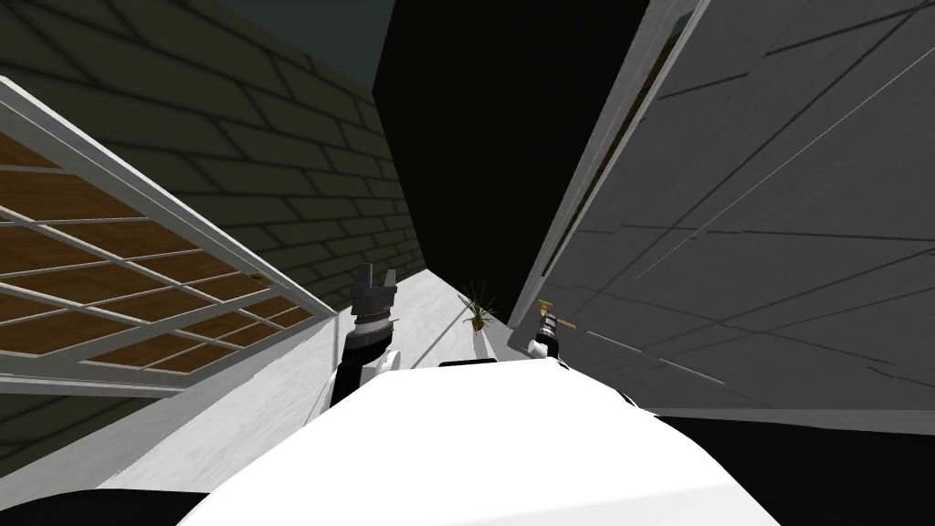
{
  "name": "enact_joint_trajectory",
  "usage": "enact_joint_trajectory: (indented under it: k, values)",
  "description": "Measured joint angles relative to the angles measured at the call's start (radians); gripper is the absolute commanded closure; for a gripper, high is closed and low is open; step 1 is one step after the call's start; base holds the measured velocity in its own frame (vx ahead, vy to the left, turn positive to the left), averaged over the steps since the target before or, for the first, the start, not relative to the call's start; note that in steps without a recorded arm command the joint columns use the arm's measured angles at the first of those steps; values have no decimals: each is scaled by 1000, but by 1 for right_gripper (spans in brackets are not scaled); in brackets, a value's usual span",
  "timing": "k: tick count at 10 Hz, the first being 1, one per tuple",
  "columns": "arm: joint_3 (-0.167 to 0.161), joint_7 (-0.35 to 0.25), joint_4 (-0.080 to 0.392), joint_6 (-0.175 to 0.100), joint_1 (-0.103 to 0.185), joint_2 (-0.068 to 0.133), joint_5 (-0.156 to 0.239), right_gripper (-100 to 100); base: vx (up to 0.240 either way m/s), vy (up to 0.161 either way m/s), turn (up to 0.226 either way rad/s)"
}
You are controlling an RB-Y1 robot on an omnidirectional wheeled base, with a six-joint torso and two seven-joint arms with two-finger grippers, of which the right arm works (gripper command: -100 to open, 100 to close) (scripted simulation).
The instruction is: Pull the door open
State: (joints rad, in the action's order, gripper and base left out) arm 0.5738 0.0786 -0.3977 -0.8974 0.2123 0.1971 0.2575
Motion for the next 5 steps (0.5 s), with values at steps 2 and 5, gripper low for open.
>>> enact_joint_trajectory:
  k: [2, 5]
  values:
    - [-15, -20, 4, 0, -3, 11, -9, 100, -198, 54, 61]
    - [-45, -60, -9, 13, -24, 18, -27, 100, -88, -17, 58]
